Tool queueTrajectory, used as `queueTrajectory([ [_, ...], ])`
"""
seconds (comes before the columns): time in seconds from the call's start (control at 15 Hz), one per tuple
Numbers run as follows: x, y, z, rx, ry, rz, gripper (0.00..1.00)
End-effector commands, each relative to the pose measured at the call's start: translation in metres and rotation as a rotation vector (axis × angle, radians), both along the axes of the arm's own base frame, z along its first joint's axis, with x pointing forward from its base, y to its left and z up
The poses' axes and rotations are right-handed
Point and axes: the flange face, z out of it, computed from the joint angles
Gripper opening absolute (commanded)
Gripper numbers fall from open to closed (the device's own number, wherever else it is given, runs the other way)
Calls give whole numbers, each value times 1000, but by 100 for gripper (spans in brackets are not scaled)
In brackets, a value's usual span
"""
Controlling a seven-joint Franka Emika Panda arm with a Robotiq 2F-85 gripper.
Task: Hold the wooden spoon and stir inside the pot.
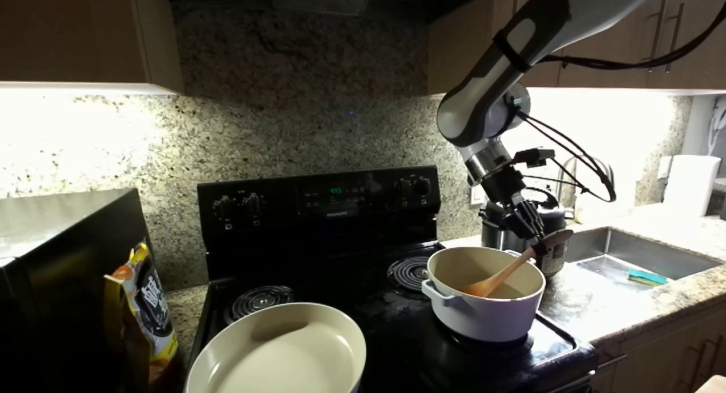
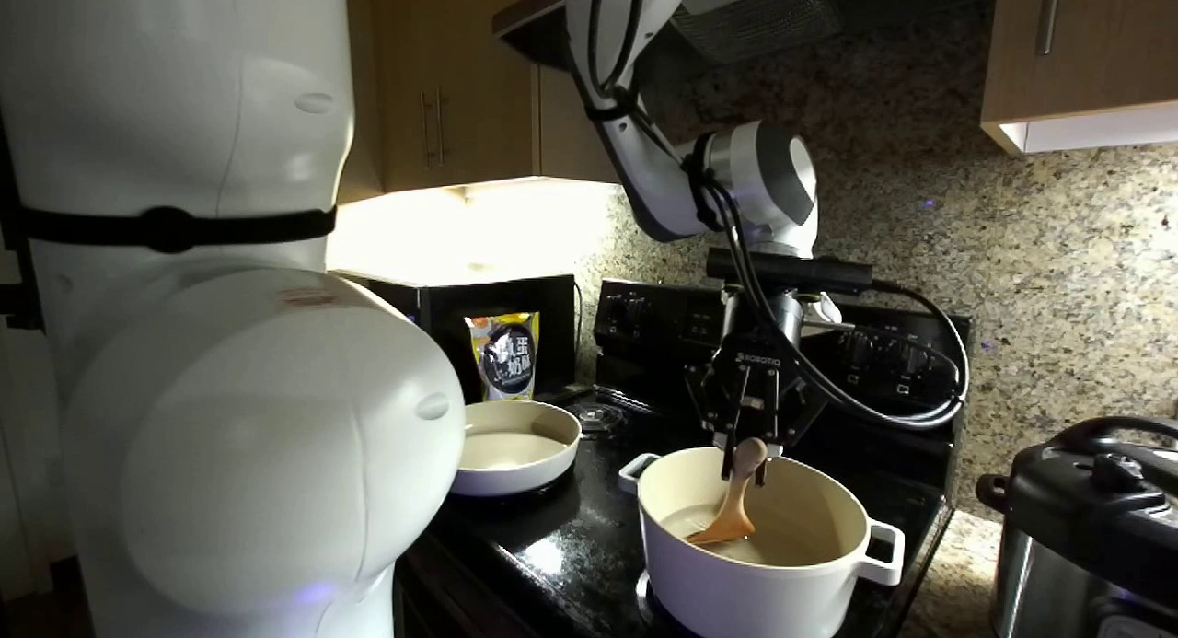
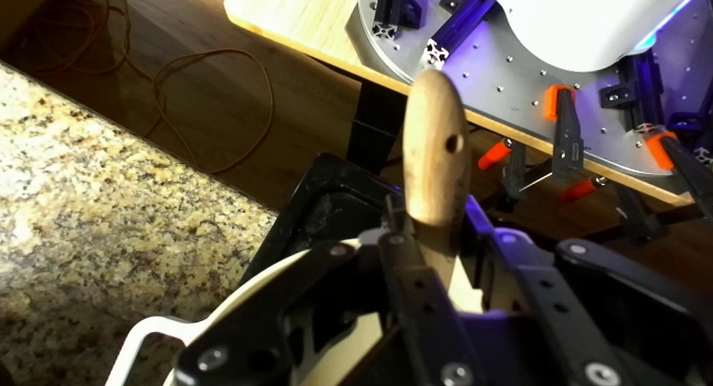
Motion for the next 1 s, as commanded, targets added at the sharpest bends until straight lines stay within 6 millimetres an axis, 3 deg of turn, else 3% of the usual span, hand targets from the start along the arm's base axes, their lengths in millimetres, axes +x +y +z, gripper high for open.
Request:
queueTrajectory([
  [0.0,-8,-14,0,16,7,-19,8],
  [0.27,-21,-17,-7,39,45,3,8],
  [0.67,-27,9,-15,72,92,122,8],
  [0.93,-17,25,-11,73,88,164,8],
])
